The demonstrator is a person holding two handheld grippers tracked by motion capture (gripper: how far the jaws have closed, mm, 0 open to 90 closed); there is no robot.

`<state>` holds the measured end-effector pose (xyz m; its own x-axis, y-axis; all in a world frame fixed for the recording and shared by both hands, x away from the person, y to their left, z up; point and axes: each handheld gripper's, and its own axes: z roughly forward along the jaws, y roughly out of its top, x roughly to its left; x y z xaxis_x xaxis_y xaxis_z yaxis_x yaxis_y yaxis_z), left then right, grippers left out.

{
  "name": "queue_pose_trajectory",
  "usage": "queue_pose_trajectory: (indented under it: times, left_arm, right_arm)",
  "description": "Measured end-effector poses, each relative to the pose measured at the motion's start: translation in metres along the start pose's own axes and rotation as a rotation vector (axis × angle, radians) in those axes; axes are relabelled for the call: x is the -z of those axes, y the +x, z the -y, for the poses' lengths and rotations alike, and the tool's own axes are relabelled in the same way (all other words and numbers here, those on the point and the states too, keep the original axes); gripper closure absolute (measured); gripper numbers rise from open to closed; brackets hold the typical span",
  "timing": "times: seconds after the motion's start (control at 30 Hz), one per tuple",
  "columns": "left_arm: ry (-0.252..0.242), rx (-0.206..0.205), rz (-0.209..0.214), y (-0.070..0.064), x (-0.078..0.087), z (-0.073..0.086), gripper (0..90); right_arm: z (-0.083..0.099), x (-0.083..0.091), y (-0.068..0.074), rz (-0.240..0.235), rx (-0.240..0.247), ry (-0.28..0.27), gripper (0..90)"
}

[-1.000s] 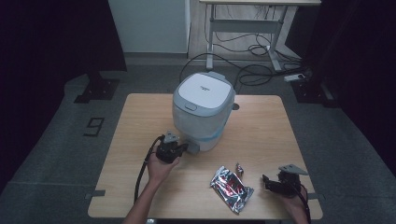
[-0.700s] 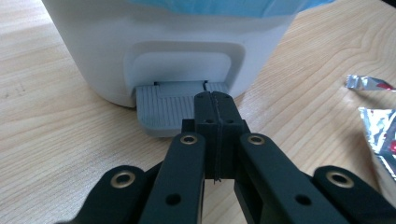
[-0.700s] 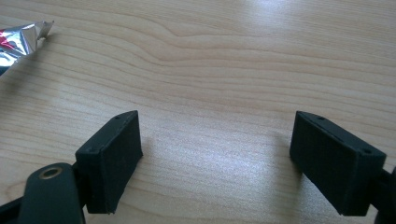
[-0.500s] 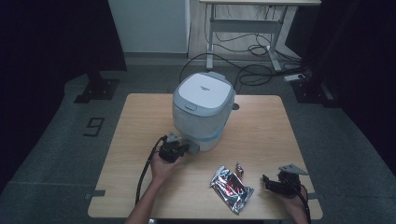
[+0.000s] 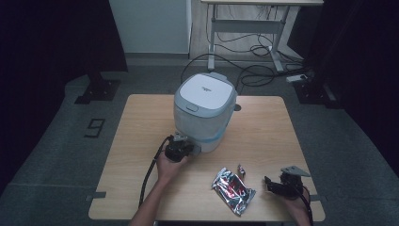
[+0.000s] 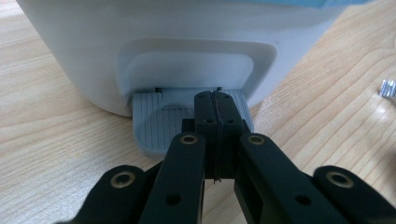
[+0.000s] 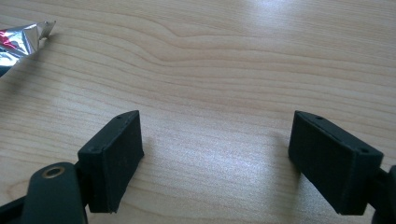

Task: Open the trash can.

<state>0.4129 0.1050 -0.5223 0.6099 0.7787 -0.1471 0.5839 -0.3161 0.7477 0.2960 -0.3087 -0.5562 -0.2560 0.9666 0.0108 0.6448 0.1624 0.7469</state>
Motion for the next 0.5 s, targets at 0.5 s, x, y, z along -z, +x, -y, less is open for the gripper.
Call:
queue_pose_trajectory:
  times: [0.5]
  left_arm:
    - [0.004, -0.017, -0.076, -0.011, -0.002, 0.003, 90.0]
  right_arm:
    - [0.000, 0.000, 0.000, 0.000, 0.001, -0.001, 17.7]
